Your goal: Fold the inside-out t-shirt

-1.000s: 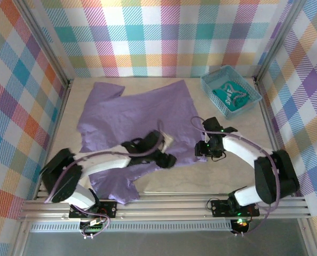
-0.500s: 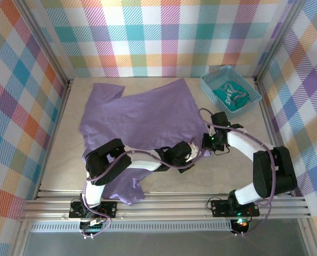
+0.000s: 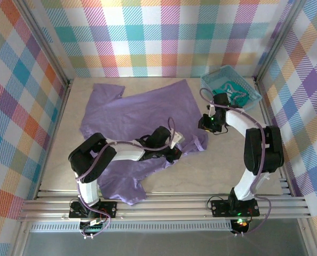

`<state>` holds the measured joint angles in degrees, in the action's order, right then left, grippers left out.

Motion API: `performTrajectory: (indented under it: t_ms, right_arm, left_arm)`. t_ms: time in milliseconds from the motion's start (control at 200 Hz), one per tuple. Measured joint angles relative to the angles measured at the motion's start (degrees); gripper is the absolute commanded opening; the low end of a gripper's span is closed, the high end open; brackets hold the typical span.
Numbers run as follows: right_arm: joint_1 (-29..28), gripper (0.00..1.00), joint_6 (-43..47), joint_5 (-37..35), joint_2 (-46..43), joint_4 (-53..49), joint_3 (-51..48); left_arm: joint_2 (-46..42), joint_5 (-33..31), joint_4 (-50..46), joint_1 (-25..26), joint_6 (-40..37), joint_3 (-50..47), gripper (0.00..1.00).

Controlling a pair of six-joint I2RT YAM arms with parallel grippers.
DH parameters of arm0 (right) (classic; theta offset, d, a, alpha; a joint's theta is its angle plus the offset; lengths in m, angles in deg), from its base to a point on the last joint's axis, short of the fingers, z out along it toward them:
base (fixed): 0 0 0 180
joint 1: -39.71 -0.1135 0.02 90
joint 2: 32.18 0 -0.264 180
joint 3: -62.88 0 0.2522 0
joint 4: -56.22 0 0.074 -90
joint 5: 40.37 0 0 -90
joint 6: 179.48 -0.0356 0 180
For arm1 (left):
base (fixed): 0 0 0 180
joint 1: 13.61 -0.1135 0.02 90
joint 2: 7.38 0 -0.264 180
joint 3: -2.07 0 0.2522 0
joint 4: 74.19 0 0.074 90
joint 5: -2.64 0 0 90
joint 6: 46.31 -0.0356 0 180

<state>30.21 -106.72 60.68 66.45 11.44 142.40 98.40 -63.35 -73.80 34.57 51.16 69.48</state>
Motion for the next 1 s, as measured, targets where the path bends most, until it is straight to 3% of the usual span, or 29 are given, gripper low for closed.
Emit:
performTrajectory:
  t_ms: [150,280,485,765,1005]
  right_arm:
    - [-3.04,0.47,-0.26,-2.21,-14.82,1.27,-12.41]
    - [-9.31,0.49,-0.04,-3.43,-23.19,1.05,-18.12]
    - [-14.69,0.52,-0.68,-10.97,-15.76,0.57,-16.5]
    - [-15.23,0.56,-1.57,-16.46,-7.45,-0.92,-11.69]
    - [-15.04,0.37,0.37,-23.76,-4.15,-3.15,-7.21]
  left_arm:
    - [0.0,5.38,1.22,-1.77,4.83,-0.02,0.0]
    - [0.0,7.41,1.25,-1.9,6.19,-0.02,0.0]
    - [0.0,8.59,1.25,-2.16,6.88,-0.04,0.0]
    - [0.02,10.03,1.77,-2.75,8.09,-0.7,0.0]
    - [0.02,10.93,2.56,-3.45,8.22,-1.01,0.0]
